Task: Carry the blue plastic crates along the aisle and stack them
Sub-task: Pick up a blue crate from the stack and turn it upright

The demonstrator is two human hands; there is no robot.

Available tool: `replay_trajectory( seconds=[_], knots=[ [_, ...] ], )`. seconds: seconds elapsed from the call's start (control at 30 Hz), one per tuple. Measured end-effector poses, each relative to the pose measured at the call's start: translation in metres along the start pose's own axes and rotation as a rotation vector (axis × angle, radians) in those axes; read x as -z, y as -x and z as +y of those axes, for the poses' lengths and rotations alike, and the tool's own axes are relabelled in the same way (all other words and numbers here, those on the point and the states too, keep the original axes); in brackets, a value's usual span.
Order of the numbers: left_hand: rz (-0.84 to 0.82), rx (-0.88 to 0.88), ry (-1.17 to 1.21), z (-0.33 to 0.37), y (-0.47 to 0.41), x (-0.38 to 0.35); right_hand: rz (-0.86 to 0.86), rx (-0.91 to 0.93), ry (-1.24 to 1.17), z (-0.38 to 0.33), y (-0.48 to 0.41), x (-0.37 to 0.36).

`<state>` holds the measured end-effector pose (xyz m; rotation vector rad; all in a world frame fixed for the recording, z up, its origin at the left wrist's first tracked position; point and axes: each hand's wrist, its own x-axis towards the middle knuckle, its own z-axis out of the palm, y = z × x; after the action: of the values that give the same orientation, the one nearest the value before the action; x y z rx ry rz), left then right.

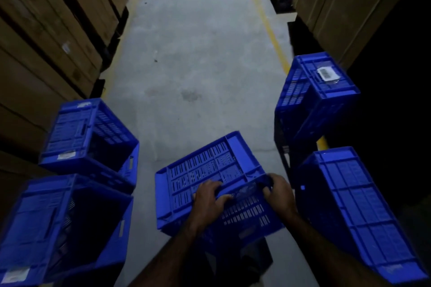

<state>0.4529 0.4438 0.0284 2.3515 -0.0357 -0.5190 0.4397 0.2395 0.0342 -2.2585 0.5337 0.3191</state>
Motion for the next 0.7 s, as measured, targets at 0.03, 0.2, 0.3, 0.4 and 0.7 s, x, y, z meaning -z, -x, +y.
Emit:
replay_trajectory(
  seconds=[0.03,0.2,0.3,0.4,0.7],
  knots=[
    [-0.001,0.006,0.026,-0.002,-0.015,-0.003,0.013,0.014,0.044,0.001,-0.018,-0.004],
    [0.06,0.019,0.148,-0.009,-0.062,-0.008,0.005,0.188,0.318,-0.004,-0.075,-0.012],
    [0.053,0.071,0.243,-0.029,-0.085,-0.014,-0.017,0.273,0.457,-0.012,-0.109,-0.025],
    [0.041,0.15,0.312,-0.058,-0.103,-0.022,-0.069,0.301,0.587,-0.025,-0.133,-0.046],
    [0.138,0.288,0.359,-0.153,-0.15,-0.031,-0.051,0.454,0.675,-0.055,-0.192,-0.146]
  ],
)
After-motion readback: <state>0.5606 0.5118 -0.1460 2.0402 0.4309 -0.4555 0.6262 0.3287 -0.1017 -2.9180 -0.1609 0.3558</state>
